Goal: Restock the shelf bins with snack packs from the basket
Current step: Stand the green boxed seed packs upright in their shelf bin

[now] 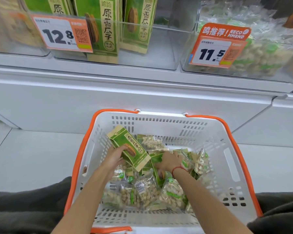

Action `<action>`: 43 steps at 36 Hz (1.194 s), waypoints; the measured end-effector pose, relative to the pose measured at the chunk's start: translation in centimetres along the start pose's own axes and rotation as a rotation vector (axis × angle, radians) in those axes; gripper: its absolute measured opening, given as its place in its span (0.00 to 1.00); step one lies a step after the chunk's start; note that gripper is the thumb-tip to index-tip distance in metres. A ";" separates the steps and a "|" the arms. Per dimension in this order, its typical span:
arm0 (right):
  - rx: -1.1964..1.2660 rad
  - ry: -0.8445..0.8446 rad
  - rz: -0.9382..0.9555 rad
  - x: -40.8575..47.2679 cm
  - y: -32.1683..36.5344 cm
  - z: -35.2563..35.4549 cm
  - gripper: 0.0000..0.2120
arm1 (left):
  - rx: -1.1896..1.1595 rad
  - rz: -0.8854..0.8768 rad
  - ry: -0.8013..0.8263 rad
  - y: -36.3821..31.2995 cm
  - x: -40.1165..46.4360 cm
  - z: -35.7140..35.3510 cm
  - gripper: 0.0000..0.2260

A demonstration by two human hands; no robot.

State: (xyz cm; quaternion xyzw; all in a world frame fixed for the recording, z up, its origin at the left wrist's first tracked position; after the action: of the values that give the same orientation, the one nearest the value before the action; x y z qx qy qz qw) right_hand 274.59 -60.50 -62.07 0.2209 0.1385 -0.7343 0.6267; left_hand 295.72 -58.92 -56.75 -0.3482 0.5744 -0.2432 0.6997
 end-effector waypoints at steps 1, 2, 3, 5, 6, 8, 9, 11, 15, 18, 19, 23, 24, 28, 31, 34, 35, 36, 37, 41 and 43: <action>0.013 0.039 0.003 0.3 0.2 0.0 0.24 | -0.017 0.001 0.000 -0.1 0.0 0.0 0.09; 0.012 0.077 0.018 0.5 0.5 0.1 0.29 | -0.027 -0.004 0.005 -0.2 0.0 -0.1 0.09; 0.012 0.109 0.034 0.6 0.6 0.2 0.33 | -0.035 -0.013 0.010 -0.4 -0.1 -0.1 0.10; 0.069 0.123 0.081 0.6 0.5 0.5 0.24 | -0.037 -0.028 0.011 -0.6 -0.1 -0.1 0.11; 0.129 0.110 0.104 0.4 0.4 0.9 0.18 | -0.034 -0.036 0.006 -0.6 -0.1 0.0 0.12; 0.245 0.101 0.155 -0.2 0.3 1.8 0.24 | -0.030 -0.046 -0.011 -0.6 0.0 0.3 0.14; 0.294 0.099 0.205 -0.8 0.3 2.3 0.25 | -0.034 -0.048 -0.008 -0.5 0.0 0.3 0.15; 0.349 0.101 0.300 -1.6 0.2 3.3 0.23 | -0.055 -0.053 -0.003 -0.6 -0.1 0.4 0.11; 0.616 0.118 0.330 -3.1 -0.5 5.9 0.10 | -0.095 -0.051 -0.011 -1.1 -0.4 0.9 0.10; 0.759 -0.019 0.310 -3.4 -0.8 8.9 0.18 | -0.083 -0.093 0.001 -2.5 -1.0 1.1 0.10; 0.799 -0.081 0.330 -3.4 -0.7 9.9 0.24 | -0.076 -0.098 -0.004 -3.0 -1.1 1.1 0.10; 0.963 -0.093 0.366 -5.1 0.1 13.1 0.16 | 0.011 -0.153 0.102 -4.8 -2.6 -0.4 0.17; 0.975 -0.093 0.367 -5.4 0.4 13.5 0.13 | 0.018 -0.161 0.149 -5.1 -3.0 -1.1 0.18; 1.006 -0.211 0.397 -6.9 2.2 15.6 0.13 | -0.074 -0.167 0.303 -7.0 -5.3 -4.0 0.16; 1.072 -0.330 0.405 -7.9 3.0 17.4 0.06 | -0.068 -0.212 0.380 -8.6 -6.2 -5.1 0.23; 1.164 -0.481 0.408 -8.8 2.8 19.7 0.10 | -0.038 -0.242 0.379 -10.4 -7.1 -5.2 0.32; 1.179 -0.531 0.393 -9.1 2.6 20.6 0.10 | -0.021 -0.255 0.386 -10.9 -7.4 -5.4 0.37; 1.191 -0.574 0.384 -9.5 2.4 21.3 0.10 | 0.024 -0.296 0.388 -11.4 -7.7 -5.5 0.39; 1.184 -0.614 0.378 -9.7 2.2 22.0 0.10 | 0.068 -0.361 0.392 -12.0 -8.2 -5.7 0.36; 1.137 -0.729 0.347 -10.5 1.7 24.2 0.15 | 0.015 -0.564 0.334 -14.2 -10.0 -5.4 0.15; 1.035 -0.707 0.331 -10.5 2.3 25.1 0.22 | -0.093 -0.678 0.258 -16.2 -10.8 -4.8 0.14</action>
State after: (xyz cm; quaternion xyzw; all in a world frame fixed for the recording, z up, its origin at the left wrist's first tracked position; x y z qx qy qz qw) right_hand 274.27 -63.97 -35.00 0.2579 -0.4841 -0.6281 0.5520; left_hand 289.59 -62.30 -37.92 -0.5168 0.5201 -0.4770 0.4846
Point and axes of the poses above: each hand's wrist, its own x-axis towards the middle knuckle, its own z-axis out of the back of the hand, y = z × x, the point moved 7 cm from there along x, towards the middle knuckle, and after that the axes turned 10 degrees about -y, right-handed, at the moved point
